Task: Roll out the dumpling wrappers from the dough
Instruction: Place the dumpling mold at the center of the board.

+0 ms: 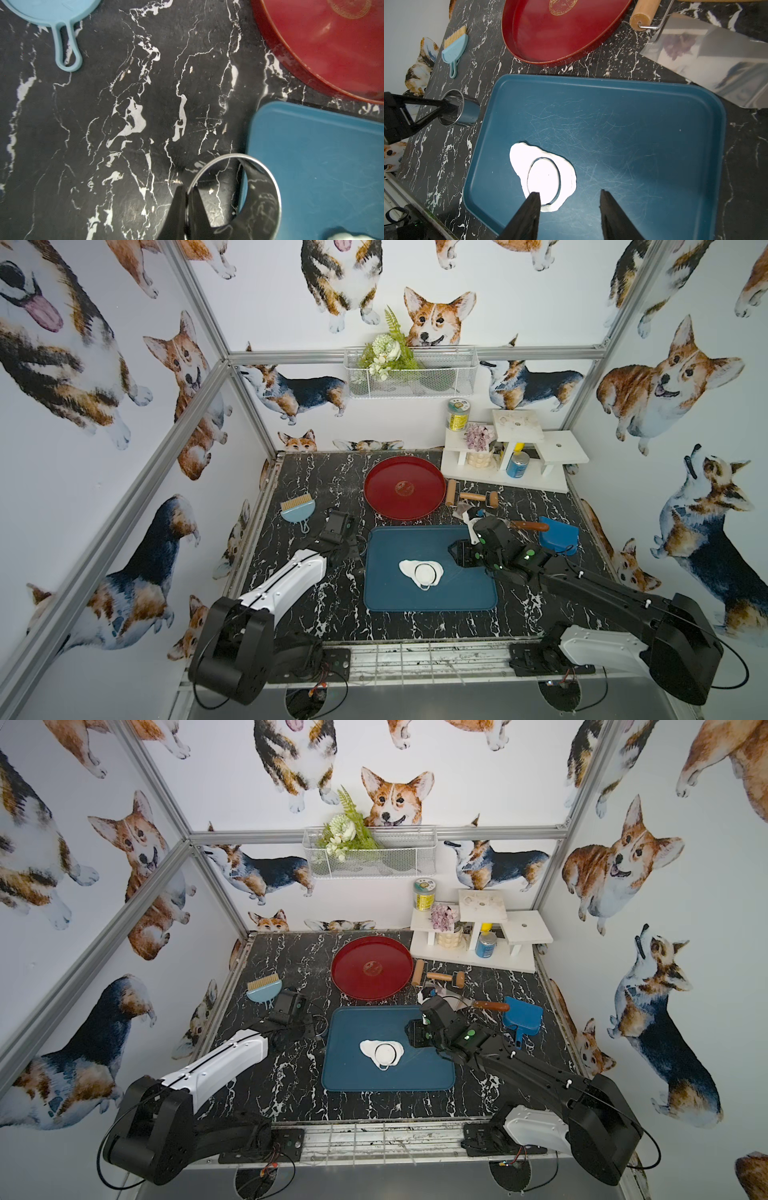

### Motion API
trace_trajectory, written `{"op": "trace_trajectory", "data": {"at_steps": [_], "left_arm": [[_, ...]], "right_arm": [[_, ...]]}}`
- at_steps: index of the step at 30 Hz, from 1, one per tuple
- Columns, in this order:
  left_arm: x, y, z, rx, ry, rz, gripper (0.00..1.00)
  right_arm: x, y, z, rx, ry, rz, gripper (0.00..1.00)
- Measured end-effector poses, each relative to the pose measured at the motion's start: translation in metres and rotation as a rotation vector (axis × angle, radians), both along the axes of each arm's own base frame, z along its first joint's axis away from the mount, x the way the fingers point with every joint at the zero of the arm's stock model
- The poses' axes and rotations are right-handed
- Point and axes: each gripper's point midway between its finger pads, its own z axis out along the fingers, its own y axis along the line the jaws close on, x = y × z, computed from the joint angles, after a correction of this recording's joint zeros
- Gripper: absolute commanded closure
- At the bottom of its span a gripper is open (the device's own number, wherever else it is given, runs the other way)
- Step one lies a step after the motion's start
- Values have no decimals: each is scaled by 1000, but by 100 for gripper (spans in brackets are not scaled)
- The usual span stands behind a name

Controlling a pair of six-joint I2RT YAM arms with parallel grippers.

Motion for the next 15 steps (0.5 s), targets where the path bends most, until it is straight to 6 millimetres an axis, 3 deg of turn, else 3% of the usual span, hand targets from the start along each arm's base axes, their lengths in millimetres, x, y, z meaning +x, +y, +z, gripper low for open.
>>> {"op": "trace_trajectory", "data": {"at_steps": [10,15], "left_arm": [[3,0,-10,-31,7,-6,74],[4,1,1,-41,-28,-2,60]], "right_arm": [[-2,0,-3,2,5,5,48],[-2,0,-4,2,6,4,48]]}}
